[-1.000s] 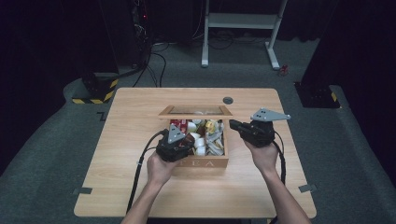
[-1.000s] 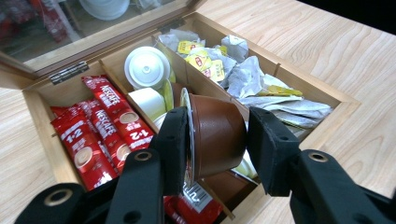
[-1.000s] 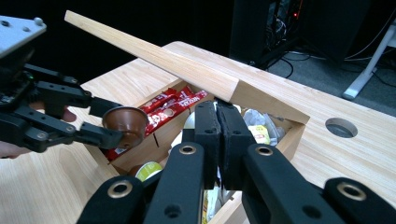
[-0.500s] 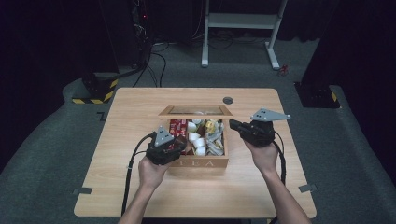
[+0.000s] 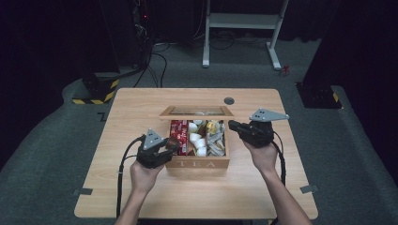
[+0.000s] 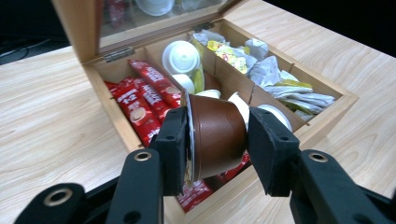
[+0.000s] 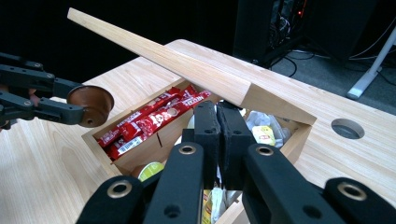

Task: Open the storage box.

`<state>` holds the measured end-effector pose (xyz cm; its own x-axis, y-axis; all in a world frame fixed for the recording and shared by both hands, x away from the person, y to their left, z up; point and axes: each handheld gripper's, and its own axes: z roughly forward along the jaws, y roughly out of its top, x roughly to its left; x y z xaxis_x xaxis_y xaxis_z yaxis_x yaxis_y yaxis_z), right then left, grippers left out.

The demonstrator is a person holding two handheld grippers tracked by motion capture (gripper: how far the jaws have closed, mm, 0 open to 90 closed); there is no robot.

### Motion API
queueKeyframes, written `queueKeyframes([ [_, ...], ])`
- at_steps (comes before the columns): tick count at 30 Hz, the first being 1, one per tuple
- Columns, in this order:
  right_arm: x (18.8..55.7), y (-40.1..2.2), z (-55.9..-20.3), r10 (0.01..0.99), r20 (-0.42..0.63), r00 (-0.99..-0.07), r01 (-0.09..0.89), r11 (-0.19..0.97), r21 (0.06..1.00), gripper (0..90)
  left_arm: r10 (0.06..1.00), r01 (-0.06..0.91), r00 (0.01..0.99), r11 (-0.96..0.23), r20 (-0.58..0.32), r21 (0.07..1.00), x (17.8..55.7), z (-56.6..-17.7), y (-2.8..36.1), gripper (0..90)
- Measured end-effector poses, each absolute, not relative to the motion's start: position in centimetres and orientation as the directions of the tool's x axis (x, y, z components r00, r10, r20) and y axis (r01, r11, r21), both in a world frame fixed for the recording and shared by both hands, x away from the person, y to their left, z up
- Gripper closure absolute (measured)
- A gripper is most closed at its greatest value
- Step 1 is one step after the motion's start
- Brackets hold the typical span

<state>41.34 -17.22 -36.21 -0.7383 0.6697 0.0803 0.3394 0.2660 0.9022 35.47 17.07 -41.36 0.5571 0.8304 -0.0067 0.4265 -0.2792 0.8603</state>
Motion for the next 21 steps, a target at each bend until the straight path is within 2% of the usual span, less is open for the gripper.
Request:
queueKeyframes([
  [12,41.3,-17.2,-36.2,0.67,0.08,-0.738,0.34,0.266,0.902,87.3,0.852,0.435,0.523,-0.244,-0.023,0.867,34.8,-41.4,18.9,59.1],
  [21,41.4,-17.2,-36.1,0.671,0.084,-0.737,0.344,0.265,0.901,87.2,0.862,0.452,0.502,-0.196,-0.067,0.87,34.5,-41.3,20.4,59.1],
])
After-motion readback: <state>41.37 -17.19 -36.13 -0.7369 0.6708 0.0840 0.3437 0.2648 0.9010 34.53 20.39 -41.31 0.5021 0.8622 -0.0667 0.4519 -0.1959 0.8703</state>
